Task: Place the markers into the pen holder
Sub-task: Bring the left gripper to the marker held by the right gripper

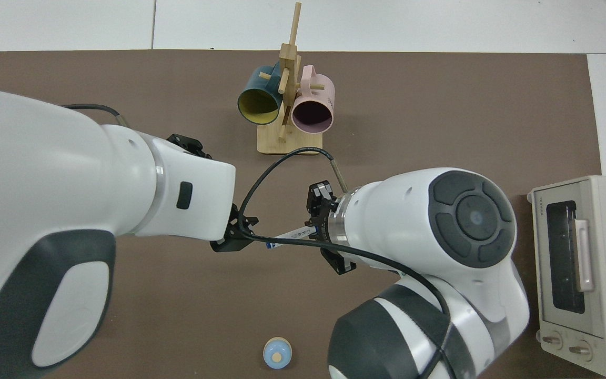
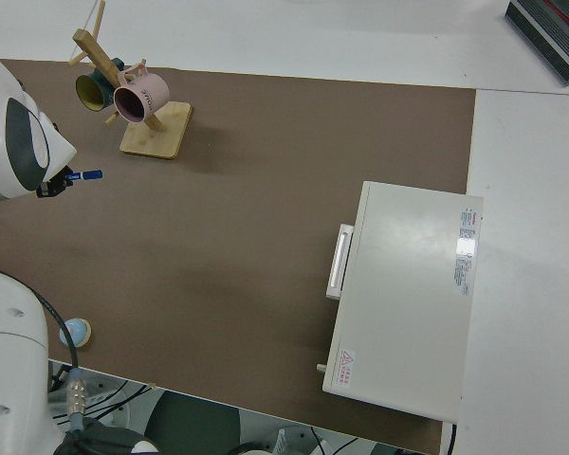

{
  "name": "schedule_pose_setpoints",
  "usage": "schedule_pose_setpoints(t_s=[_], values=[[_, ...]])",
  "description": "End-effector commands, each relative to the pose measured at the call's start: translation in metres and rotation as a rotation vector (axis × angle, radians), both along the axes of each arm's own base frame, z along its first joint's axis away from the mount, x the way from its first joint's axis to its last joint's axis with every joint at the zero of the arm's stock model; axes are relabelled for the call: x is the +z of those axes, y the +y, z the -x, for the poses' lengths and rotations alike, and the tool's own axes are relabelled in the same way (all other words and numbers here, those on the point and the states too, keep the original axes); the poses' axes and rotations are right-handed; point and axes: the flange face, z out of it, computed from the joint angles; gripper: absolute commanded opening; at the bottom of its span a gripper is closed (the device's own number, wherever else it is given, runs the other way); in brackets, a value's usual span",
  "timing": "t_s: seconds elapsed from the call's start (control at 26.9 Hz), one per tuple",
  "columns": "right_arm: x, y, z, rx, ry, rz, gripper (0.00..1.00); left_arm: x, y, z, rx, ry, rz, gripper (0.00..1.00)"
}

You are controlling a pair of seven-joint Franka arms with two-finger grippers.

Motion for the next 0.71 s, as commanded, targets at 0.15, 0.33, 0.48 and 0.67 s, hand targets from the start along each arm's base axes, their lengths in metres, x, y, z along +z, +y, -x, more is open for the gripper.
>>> schedule_pose_setpoints(t_s=[0.15,0.33,0.48,0.67], values=[[0.007,0.005,-0.006,-0.028,0.015,-0.053,0.0,-0.019,-0.006,0.003,-0.052,0.004,0.033,0.92],[0.014,0.005,-0.008,-0.035,0.014,-0.077,0.0,-0.033,-0.025,0.013,-0.073,0.015,0.03,0.9],[0.014,0.004,-0.008,-0.037,0.016,-0.08,0.0,-0.042,-0.044,0.022,-0.095,0.019,0.03,0.86],[0.013,0.004,-0.009,-0.039,0.022,-0.083,0.0,-0.048,-0.053,0.028,-0.095,0.012,0.03,0.79]])
